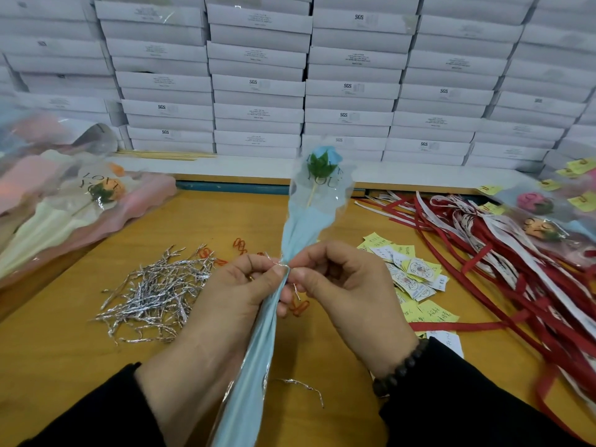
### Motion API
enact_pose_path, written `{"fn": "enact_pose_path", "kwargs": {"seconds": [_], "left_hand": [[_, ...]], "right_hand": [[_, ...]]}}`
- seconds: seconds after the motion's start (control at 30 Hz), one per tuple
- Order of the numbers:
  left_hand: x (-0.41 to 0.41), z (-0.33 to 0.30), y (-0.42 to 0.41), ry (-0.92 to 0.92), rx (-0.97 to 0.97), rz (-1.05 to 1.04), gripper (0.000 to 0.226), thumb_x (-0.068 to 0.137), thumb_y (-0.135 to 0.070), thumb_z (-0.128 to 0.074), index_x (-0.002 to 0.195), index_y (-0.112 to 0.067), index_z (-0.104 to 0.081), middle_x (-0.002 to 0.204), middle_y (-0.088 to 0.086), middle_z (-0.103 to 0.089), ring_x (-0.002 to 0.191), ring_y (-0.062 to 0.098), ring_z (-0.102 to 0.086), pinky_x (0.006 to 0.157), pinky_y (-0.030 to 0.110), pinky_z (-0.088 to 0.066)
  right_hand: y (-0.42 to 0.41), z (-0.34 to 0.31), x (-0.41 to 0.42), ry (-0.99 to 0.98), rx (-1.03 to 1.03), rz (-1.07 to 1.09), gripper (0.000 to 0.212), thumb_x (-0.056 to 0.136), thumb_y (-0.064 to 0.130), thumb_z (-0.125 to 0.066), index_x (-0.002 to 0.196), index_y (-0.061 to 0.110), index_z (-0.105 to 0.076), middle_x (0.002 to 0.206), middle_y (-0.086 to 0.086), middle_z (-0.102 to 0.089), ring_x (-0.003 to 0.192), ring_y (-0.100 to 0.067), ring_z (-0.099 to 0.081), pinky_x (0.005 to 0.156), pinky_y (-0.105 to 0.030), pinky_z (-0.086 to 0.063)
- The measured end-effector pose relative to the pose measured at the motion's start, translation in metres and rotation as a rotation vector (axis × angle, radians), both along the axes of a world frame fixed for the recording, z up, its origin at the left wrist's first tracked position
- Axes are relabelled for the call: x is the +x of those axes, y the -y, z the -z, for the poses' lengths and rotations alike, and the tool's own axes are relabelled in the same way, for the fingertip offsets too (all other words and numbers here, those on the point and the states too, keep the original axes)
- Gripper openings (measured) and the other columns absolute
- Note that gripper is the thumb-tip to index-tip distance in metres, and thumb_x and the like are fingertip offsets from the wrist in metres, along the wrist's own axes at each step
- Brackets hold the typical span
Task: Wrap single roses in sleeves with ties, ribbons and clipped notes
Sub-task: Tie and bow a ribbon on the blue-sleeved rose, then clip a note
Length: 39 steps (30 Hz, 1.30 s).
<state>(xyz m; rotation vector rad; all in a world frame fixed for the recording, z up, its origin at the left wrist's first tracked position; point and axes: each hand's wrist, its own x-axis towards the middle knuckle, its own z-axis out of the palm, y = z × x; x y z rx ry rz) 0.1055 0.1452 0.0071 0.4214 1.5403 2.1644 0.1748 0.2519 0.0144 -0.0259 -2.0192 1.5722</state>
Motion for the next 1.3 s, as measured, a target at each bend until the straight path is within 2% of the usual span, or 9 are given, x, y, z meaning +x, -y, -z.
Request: {"fn": "enact_pose_path", "kwargs": {"seconds": [0.17,0.27,0.37,0.53,0.6,0.7,0.93,1.1,1.3], "left_hand": [[0.005,0.003,-0.003,-0.01,0.005,0.023,0.002,0.082,-0.004,-0.055,0.08,-0.003,-0.056,0.046,0.007,-0.054,0.033,0.01,-0.046,0.034,0.017,-0.04],[0.007,0.004,-0.003,-0.02,0.003,0.047,0.005,0.079,-0.009,-0.055,0.078,-0.003,-0.056,0.047,0.006,-0.055,0.034,0.01,-0.047,0.035,0.015,-0.039],[0.007,0.004,-0.004,-0.01,0.0,0.045,0.014,0.088,-0.009,-0.049,0.077,-0.004,-0.055,0.047,0.005,-0.056,0.034,0.009,-0.046,0.036,0.013,-0.038],[0.01,0.003,-0.003,0.004,0.005,0.077,0.037,0.084,-0.038,-0.05,0.085,-0.002,-0.059,0.052,0.006,-0.054,0.04,0.01,-0.046,0.038,0.015,-0.039],[0.011,0.003,-0.003,0.002,-0.002,0.08,0.039,0.079,-0.035,-0.055,0.091,0.002,-0.06,0.052,0.006,-0.054,0.039,0.01,-0.045,0.038,0.015,-0.039],[0.009,0.002,-0.003,0.031,0.007,0.047,0.017,0.08,-0.017,-0.056,0.082,0.0,-0.058,0.049,0.007,-0.054,0.035,0.01,-0.045,0.036,0.014,-0.039],[0.004,0.003,-0.002,0.043,-0.001,-0.006,0.016,0.091,-0.009,-0.048,0.082,-0.001,-0.058,0.049,0.007,-0.056,0.035,0.01,-0.046,0.036,0.015,-0.04],[0.003,0.002,-0.001,0.055,0.001,0.004,0.017,0.09,-0.009,-0.049,0.079,-0.002,-0.06,0.047,0.006,-0.056,0.034,0.009,-0.047,0.036,0.014,-0.04],[0.001,0.002,0.001,0.073,0.002,0.067,0.018,0.091,-0.01,-0.046,0.086,0.001,-0.06,0.047,0.005,-0.054,0.034,0.01,-0.046,0.036,0.014,-0.04]], "right_hand": [[0.002,0.0,0.0,0.001,0.071,0.091,0.026,0.078,0.0,-0.068,0.068,0.023,-0.066,0.063,0.002,-0.061,0.058,0.0,-0.055,0.056,-0.011,-0.044],[0.003,0.0,-0.001,0.025,0.127,0.15,0.027,0.078,0.004,-0.069,0.066,0.027,-0.063,0.064,0.007,-0.054,0.06,-0.002,-0.051,0.057,-0.012,-0.041],[0.002,0.0,-0.001,0.036,0.133,0.159,0.025,0.078,0.004,-0.069,0.067,0.026,-0.064,0.065,0.007,-0.054,0.061,-0.002,-0.05,0.058,-0.012,-0.04],[0.005,-0.001,0.0,0.015,0.168,0.164,0.023,0.078,-0.001,-0.068,0.067,0.02,-0.065,0.069,0.0,-0.055,0.057,0.004,-0.053,0.054,-0.006,-0.039],[0.005,0.0,0.0,0.013,0.182,0.172,0.021,0.078,-0.002,-0.068,0.069,0.017,-0.065,0.069,0.002,-0.053,0.059,0.005,-0.053,0.055,-0.006,-0.039],[0.005,0.002,0.0,0.053,0.215,0.179,0.019,0.079,0.004,-0.068,0.071,0.021,-0.064,0.068,0.005,-0.055,0.065,0.0,-0.05,0.061,-0.011,-0.04],[0.005,0.003,-0.002,0.112,-0.037,0.135,0.024,0.078,-0.001,-0.069,0.07,0.019,-0.058,0.063,0.007,-0.055,0.054,0.002,-0.051,0.054,-0.01,-0.043],[0.0,0.008,-0.005,0.209,-0.377,0.01,0.013,0.079,-0.002,-0.068,0.078,0.008,-0.06,0.052,0.004,-0.059,0.045,-0.005,-0.054,0.047,-0.015,-0.045],[-0.007,0.011,-0.006,0.246,-0.504,-0.143,0.013,0.082,-0.003,-0.063,0.076,0.009,-0.062,0.057,-0.001,-0.065,0.049,-0.007,-0.056,0.05,-0.017,-0.047]]}}
